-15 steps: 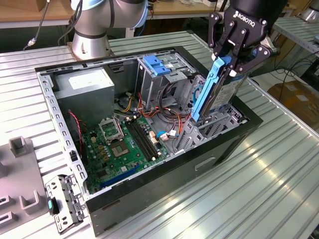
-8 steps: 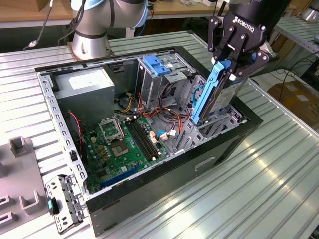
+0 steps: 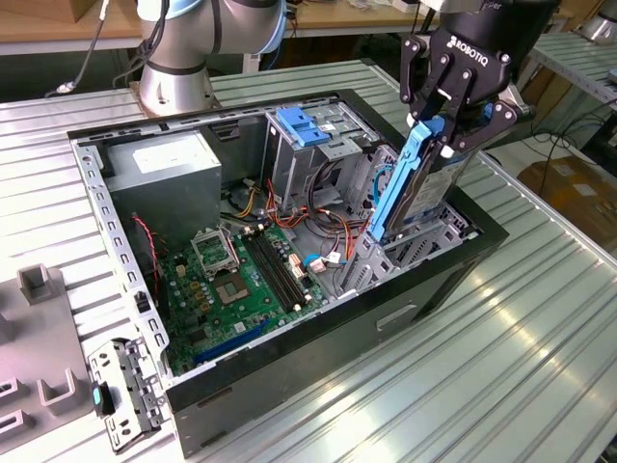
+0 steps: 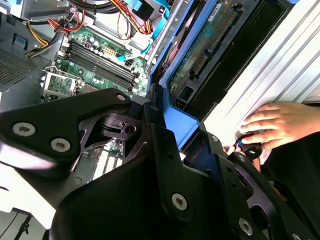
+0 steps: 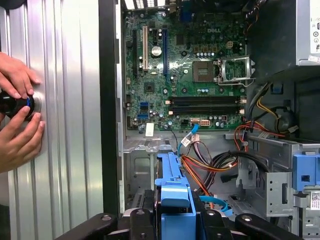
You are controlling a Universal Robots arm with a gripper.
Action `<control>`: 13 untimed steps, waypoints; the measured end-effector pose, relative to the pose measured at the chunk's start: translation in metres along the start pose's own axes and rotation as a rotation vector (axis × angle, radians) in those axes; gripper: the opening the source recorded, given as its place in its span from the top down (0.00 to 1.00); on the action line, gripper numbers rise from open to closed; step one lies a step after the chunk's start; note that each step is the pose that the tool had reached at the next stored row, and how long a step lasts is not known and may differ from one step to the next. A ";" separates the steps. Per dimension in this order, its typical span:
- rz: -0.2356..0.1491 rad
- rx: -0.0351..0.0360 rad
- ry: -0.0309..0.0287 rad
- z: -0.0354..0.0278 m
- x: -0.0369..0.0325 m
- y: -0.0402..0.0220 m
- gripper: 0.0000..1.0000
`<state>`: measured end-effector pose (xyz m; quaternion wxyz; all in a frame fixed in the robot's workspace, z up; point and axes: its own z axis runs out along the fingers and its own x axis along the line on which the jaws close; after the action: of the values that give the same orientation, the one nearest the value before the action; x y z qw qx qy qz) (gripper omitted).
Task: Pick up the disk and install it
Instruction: 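Insert the disk into the insertion slot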
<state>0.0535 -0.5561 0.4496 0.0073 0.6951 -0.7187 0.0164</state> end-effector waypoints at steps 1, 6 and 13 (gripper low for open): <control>0.000 0.0000 0.0000 0.0008 0.0000 0.0000 0.63; 0.000 0.0000 -0.0001 0.0050 -0.0001 0.0001 0.63; 0.000 0.0000 -0.0001 0.0121 -0.0003 0.0002 0.63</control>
<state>0.0535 -0.5562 0.4374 0.0072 0.6951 -0.7187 0.0163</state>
